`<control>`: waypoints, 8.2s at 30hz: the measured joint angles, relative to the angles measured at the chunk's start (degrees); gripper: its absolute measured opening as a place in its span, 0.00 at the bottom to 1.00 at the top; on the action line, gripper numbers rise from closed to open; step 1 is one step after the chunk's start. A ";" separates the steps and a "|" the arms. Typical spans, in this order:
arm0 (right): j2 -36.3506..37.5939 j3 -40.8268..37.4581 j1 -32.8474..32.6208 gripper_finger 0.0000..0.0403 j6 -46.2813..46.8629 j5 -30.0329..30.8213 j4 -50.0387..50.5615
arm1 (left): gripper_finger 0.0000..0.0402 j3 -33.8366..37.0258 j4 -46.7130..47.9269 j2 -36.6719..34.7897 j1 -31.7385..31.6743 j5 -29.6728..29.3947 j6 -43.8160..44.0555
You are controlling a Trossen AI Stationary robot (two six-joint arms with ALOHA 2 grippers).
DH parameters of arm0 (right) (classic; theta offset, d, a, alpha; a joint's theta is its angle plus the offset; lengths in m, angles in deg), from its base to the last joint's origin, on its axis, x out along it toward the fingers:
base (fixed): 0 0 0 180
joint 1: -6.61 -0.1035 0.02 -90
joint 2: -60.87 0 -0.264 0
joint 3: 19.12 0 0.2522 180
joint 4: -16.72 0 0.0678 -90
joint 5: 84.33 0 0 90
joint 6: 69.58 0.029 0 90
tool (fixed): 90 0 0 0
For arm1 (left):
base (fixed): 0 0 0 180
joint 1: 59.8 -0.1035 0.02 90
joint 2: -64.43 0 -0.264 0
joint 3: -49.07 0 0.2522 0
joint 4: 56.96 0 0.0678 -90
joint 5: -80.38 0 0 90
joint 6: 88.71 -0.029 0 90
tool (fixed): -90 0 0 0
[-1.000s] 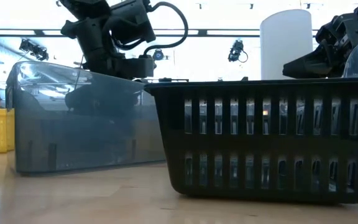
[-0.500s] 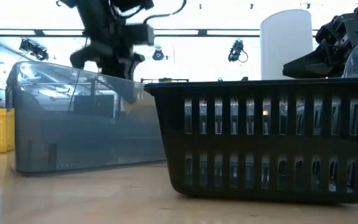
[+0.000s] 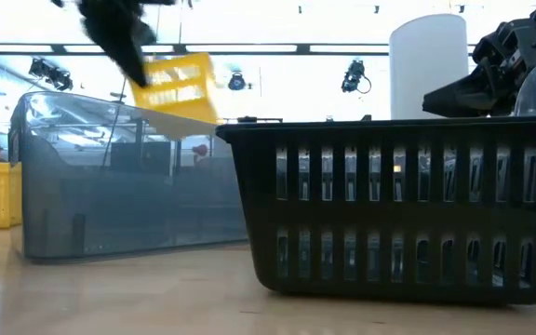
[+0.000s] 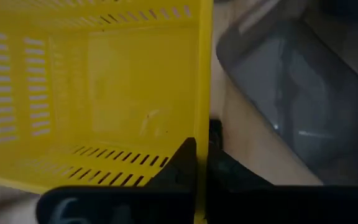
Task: Stack baskets on shelf by color
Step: Stack the right yellow bin on the yellow bins, then put the stack of yellow bins on the shelf, then stack the bottom left light black bin on the top light black bin
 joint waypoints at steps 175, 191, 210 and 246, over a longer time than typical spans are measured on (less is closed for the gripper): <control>-0.93 0.00 0.02 0.23 0.00 -0.07 -0.17 | 0.52 11.82 -23.86 4.17 -33.31 2.34 -36.95; -0.93 0.00 0.02 0.23 0.00 -0.07 -0.17 | 0.47 9.17 -24.15 4.17 -20.85 20.76 -20.63; -0.95 0.01 0.01 0.23 -0.01 -0.07 -0.17 | 0.43 9.08 -29.51 6.54 10.39 24.26 0.41; -1.28 0.00 0.00 0.23 -0.01 0.15 -1.51 | 0.04 7.95 -25.98 19.69 19.95 14.76 -4.51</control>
